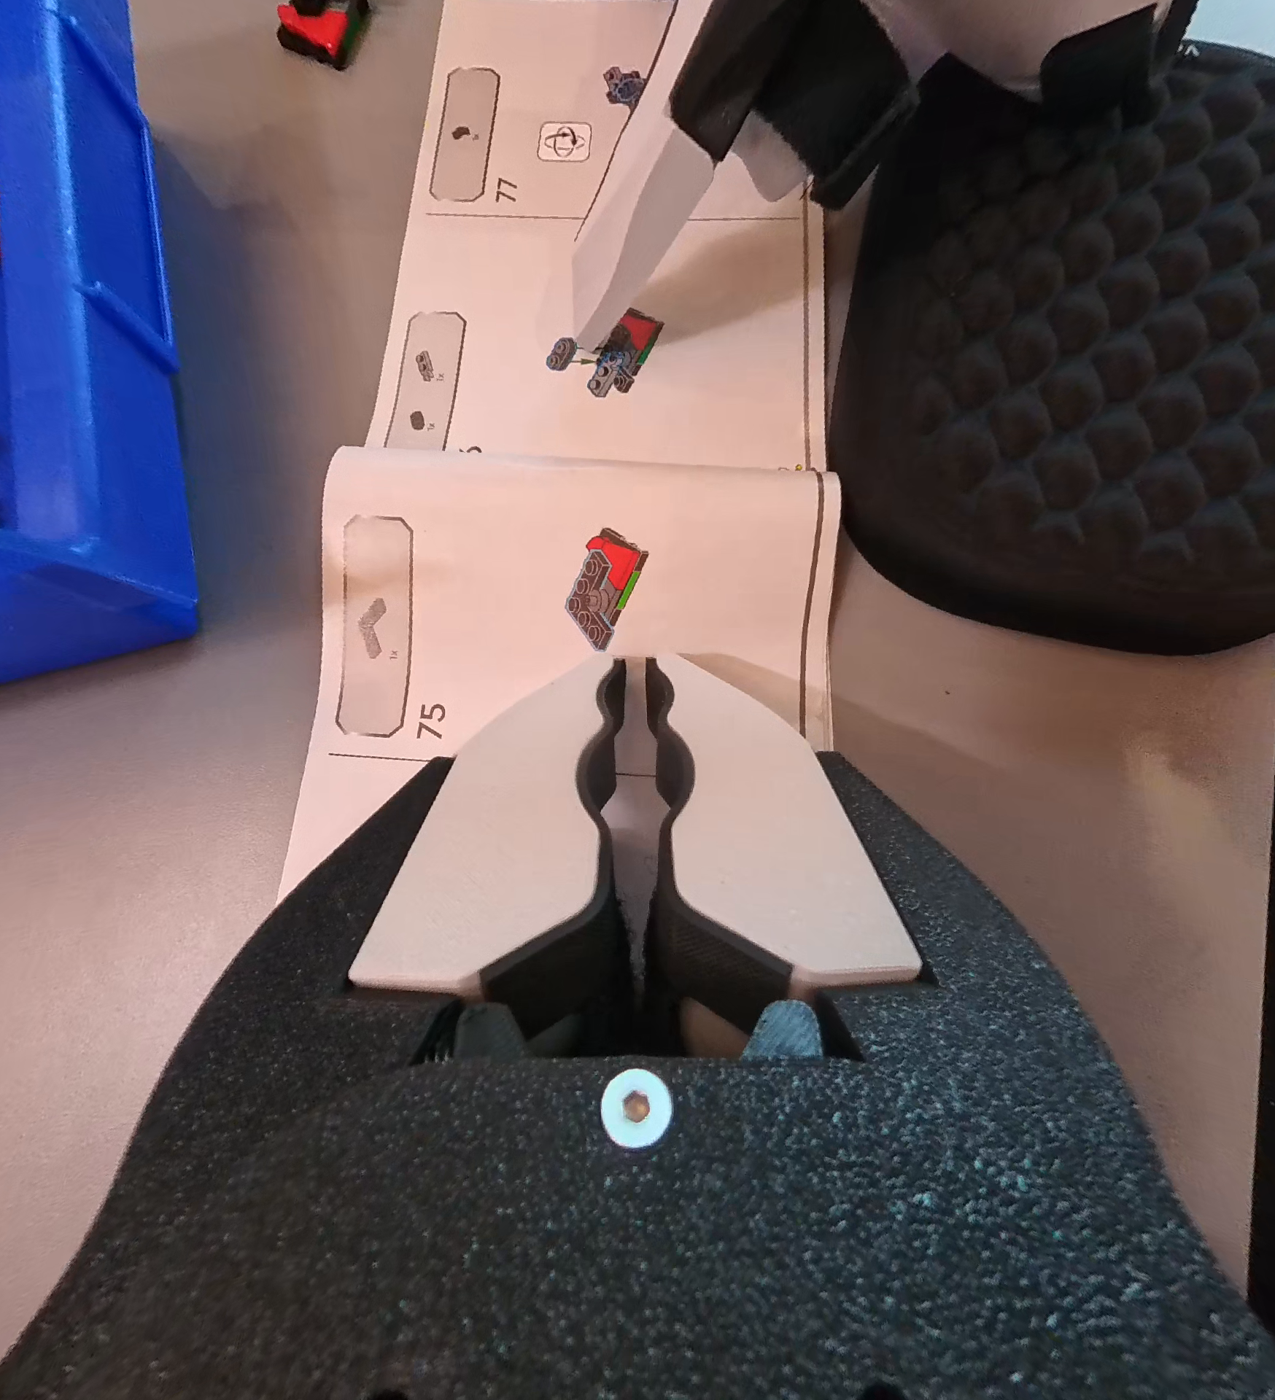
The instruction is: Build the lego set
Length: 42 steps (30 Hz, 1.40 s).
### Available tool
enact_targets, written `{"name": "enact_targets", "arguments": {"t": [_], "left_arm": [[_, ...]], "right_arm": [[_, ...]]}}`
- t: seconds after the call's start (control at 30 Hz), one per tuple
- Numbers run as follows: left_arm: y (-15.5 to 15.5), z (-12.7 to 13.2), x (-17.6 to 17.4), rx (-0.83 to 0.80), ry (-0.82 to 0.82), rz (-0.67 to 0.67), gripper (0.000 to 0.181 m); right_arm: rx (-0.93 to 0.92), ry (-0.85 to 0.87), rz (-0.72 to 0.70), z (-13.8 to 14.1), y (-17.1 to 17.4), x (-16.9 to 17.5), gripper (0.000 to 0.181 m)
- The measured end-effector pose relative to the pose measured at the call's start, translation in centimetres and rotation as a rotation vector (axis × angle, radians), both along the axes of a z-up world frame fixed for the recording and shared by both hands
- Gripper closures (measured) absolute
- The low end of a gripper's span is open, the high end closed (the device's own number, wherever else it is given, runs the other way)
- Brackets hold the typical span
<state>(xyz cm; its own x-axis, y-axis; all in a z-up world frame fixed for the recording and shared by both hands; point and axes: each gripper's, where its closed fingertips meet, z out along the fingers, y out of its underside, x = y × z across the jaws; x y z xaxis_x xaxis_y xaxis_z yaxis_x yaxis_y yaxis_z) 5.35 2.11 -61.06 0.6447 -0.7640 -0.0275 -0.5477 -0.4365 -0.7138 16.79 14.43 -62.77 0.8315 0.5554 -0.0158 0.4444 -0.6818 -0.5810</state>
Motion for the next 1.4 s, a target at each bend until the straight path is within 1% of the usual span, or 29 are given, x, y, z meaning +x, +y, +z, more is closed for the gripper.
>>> {"name": "enact_targets", "arguments": {"t": [0.27, 0.77, 1.0, 1.23, 1.27, 1.3, 1.33, 1.37, 1.4], "left_arm": [[0.0, 0.0, 0.0, 0.031, 0.028, -0.002, 0.177], [0.0, 0.0, 0.0, 0.007, 0.004, 0.007, 0.177], [0.0, 0.0, 0.1, 0.020, 0.012, 0.005, 0.177], [0.1, 0.0, 0.1, 0.033, 0.020, 0.007, 0.178], [0.1, 0.0, 0.1, 0.033, 0.019, 0.008, 0.177], [0.1, 0.1, 0.1, 0.036, 0.019, 0.010, 0.177], [0.1, 0.1, 0.1, 0.041, 0.020, 0.008, 0.177], [-0.1, 0.3, 0.2, 0.046, 0.015, -0.003, 0.175], [-0.3, 0.5, 0.4, 0.052, 0.005, -0.026, 0.172]], "right_arm": [[0.000, 0.000, 0.000, 0.0, 0.0, 0.0, 0.034], [0.000, 0.000, 0.001, 0.0, 0.0, 0.0, 0.034], [0.001, 0.001, 0.008, 0.0, 0.1, 0.0, 0.033], [0.011, 0.009, 0.068, 0.2, 0.6, -0.4, 0.034], [0.084, 0.040, 0.078, 1.2, 1.1, -0.6, 0.039], [0.209, 0.084, 0.088, 3.0, 1.5, -0.7, 0.056], [0.371, 0.130, 0.117, 5.6, 1.7, -0.9, 0.080], [0.541, 0.169, 0.168, 8.3, 1.4, -1.3, 0.111], [0.686, 0.200, 0.273, 10.5, 0.4, -2.2, 0.155]]}}
